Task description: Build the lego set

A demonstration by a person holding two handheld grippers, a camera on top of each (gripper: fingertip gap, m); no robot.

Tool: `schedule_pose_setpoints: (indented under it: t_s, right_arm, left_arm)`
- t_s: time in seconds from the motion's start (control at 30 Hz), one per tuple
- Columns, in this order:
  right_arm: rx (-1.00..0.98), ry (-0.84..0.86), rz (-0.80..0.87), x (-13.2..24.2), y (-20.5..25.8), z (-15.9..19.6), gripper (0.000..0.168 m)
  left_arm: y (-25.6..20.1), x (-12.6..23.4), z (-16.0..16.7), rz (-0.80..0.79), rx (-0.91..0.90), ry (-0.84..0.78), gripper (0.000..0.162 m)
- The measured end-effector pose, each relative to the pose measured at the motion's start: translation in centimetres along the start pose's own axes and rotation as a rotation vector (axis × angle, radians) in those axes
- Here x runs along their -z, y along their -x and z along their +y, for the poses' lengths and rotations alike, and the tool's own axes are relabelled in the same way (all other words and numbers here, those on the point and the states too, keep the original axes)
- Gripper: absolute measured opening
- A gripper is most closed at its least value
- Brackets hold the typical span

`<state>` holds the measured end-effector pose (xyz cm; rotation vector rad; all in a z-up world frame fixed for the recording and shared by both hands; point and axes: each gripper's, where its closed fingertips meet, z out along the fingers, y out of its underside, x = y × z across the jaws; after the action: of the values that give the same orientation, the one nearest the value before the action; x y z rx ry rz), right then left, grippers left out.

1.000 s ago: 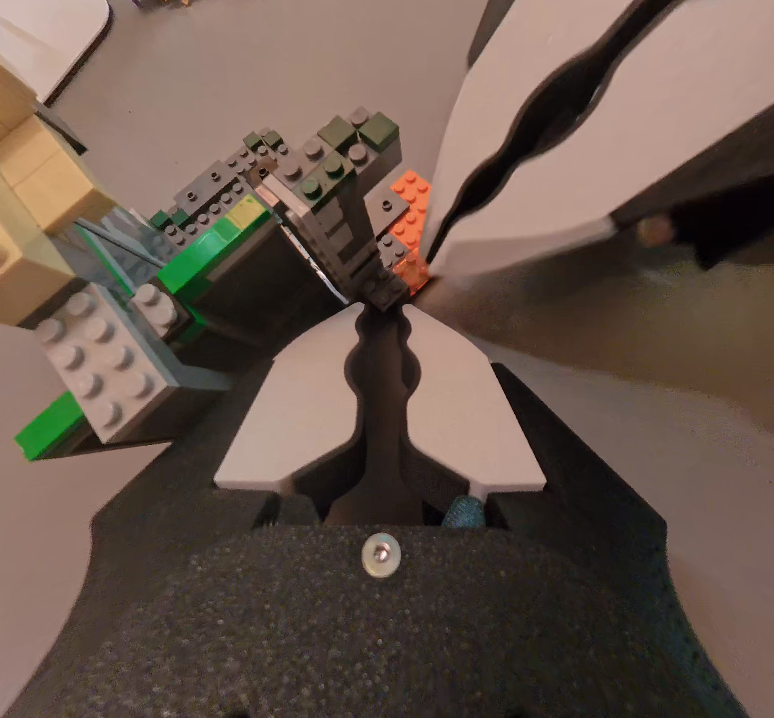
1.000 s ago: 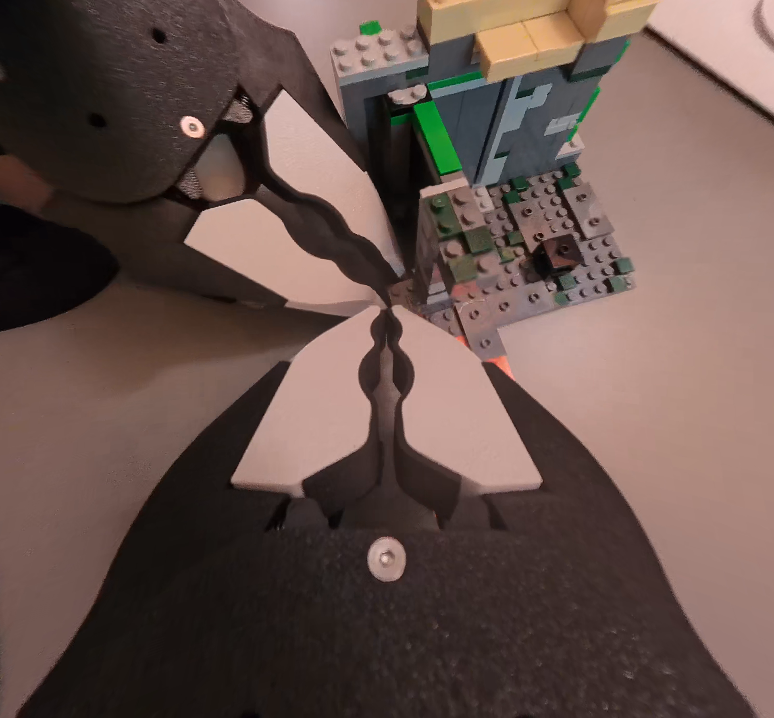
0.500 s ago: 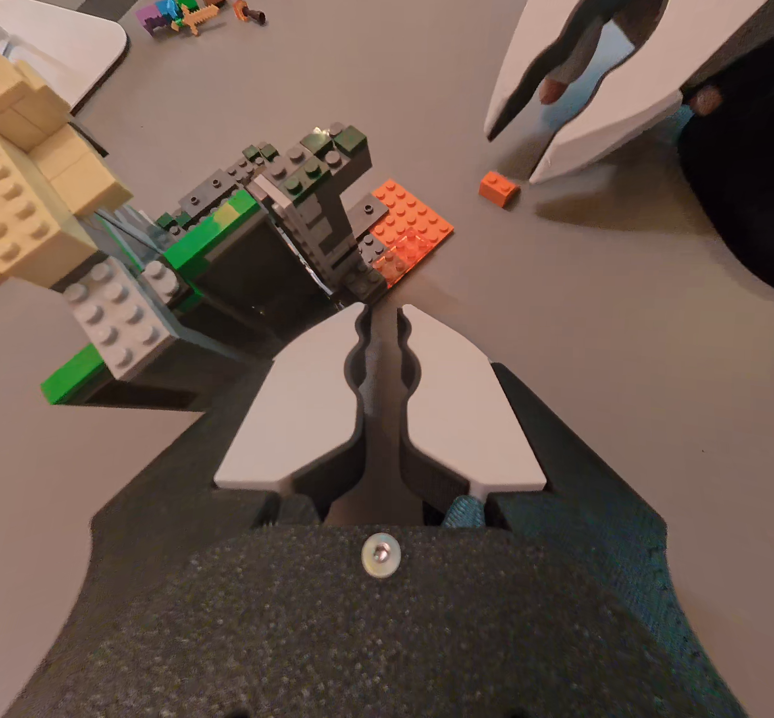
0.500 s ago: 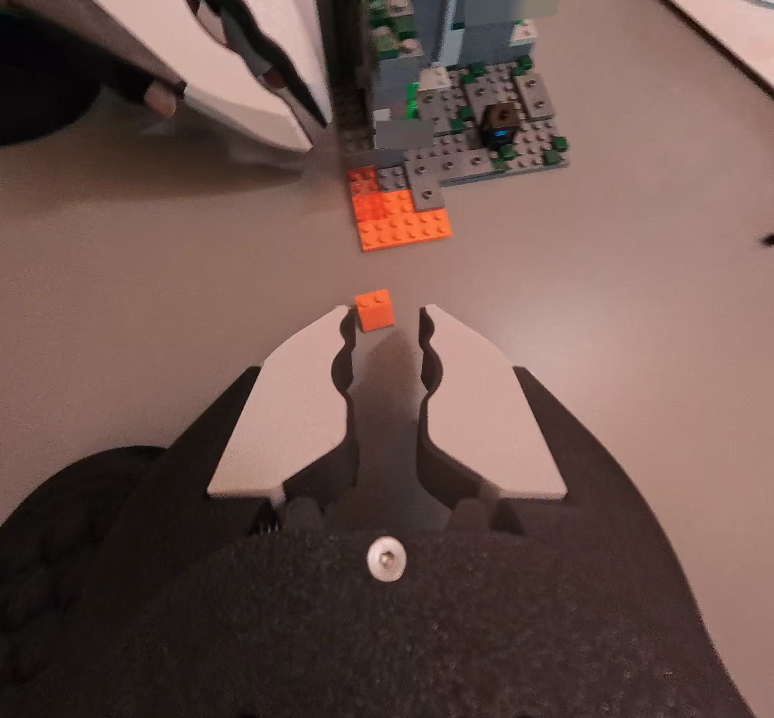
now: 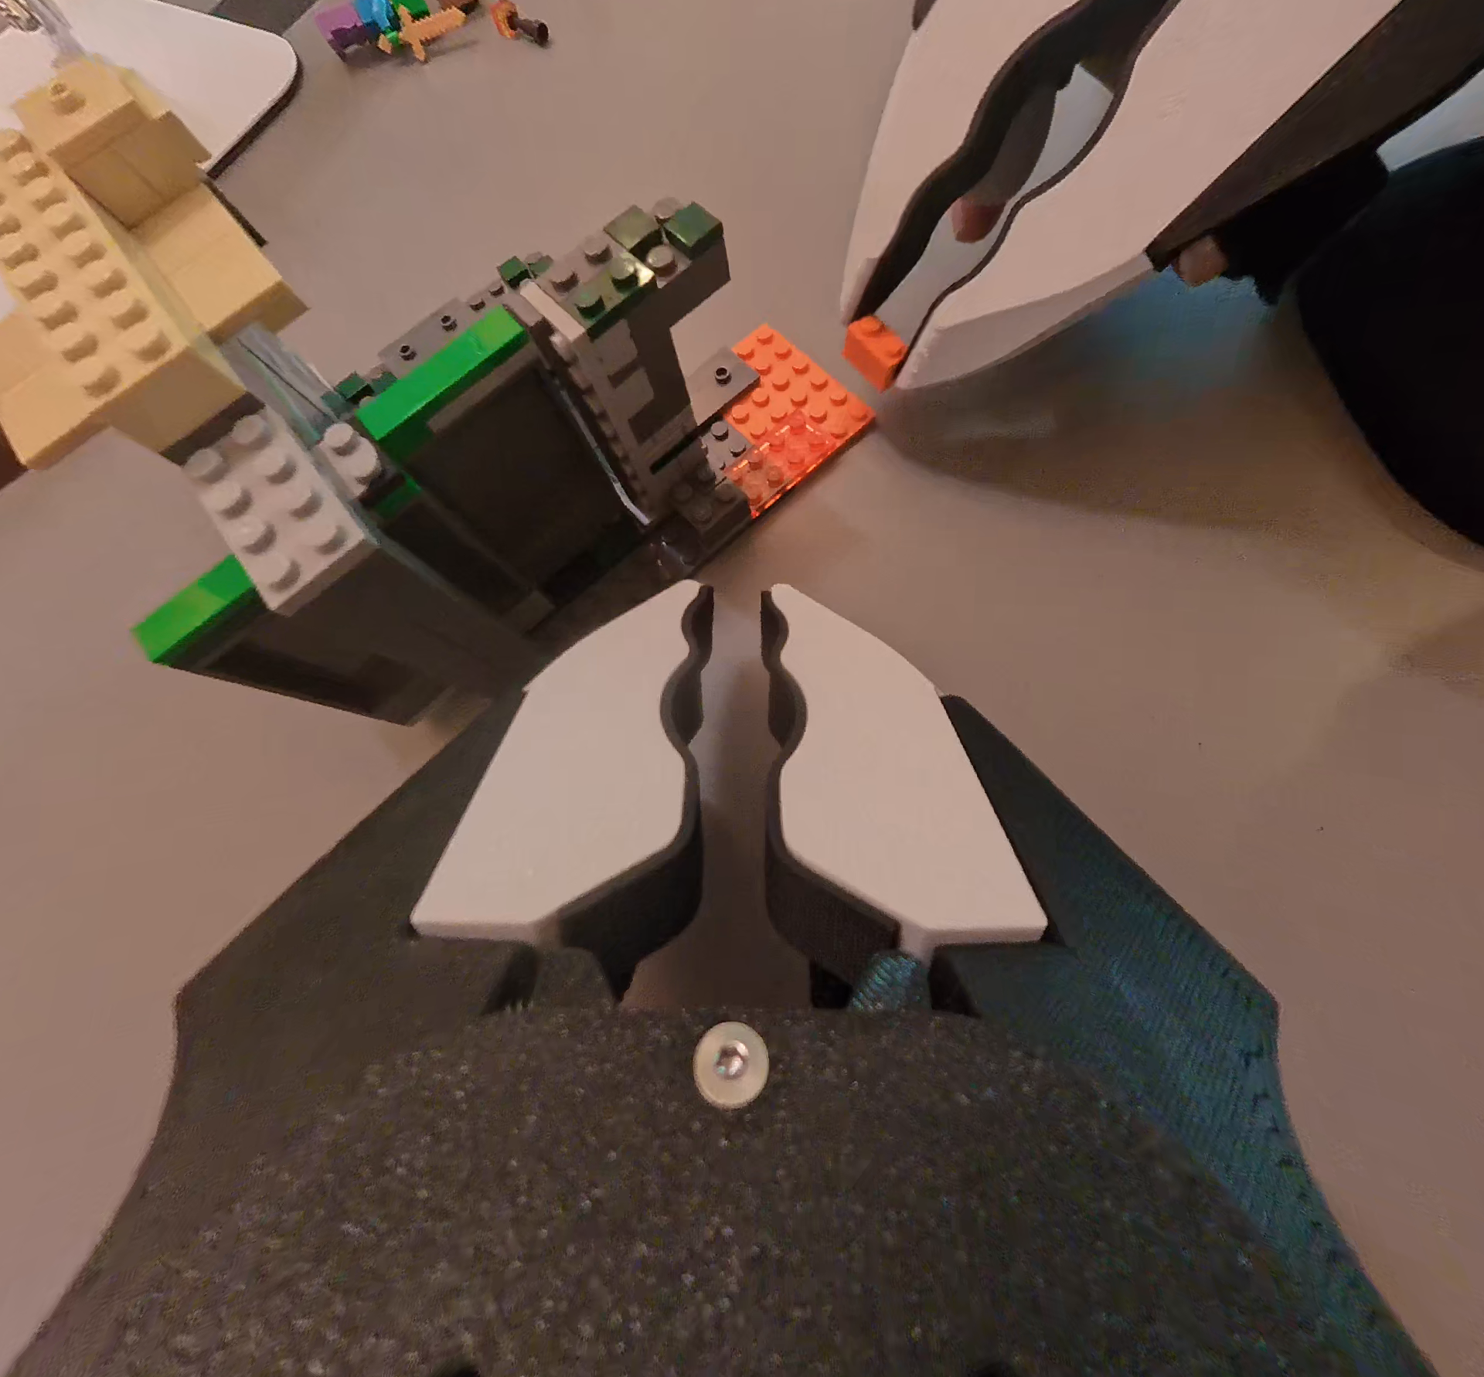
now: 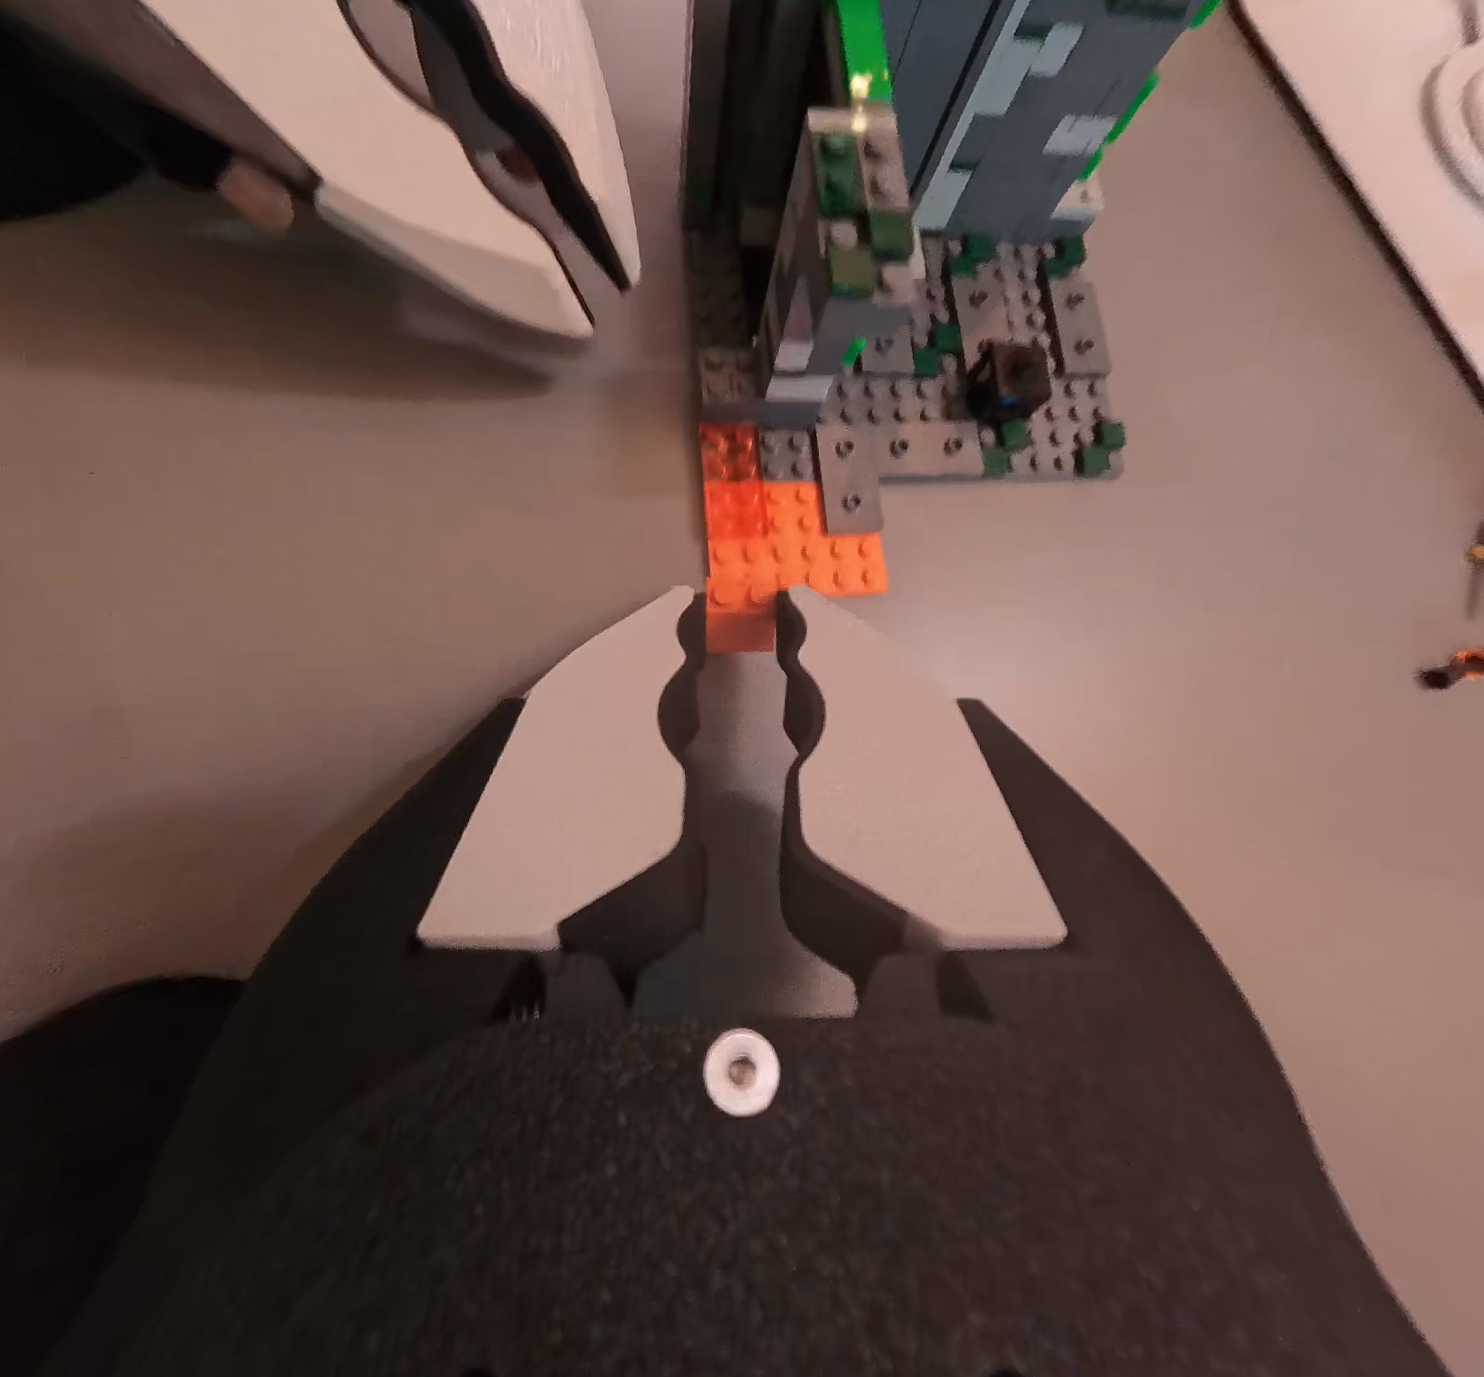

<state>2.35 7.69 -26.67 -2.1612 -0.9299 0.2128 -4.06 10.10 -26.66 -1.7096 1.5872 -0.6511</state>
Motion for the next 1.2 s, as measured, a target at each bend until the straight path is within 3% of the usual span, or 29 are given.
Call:
schedule_pose_setpoints:
  t_s: [0.27,1.2]
  right_arm:
    - [-0.042,-0.020,0.024,-2.4,0.2,-2.6,0.016]
    - [0.005,0.057,-0.050,-4.3,0.1,-2.4,0.017]
  left_arm:
    - [0.6,0.5,0.0,-0.010,0.012,-0.030,0.010]
    - [0.2,1.0,-0.3,0.035,0.017,-0.067,0.010]
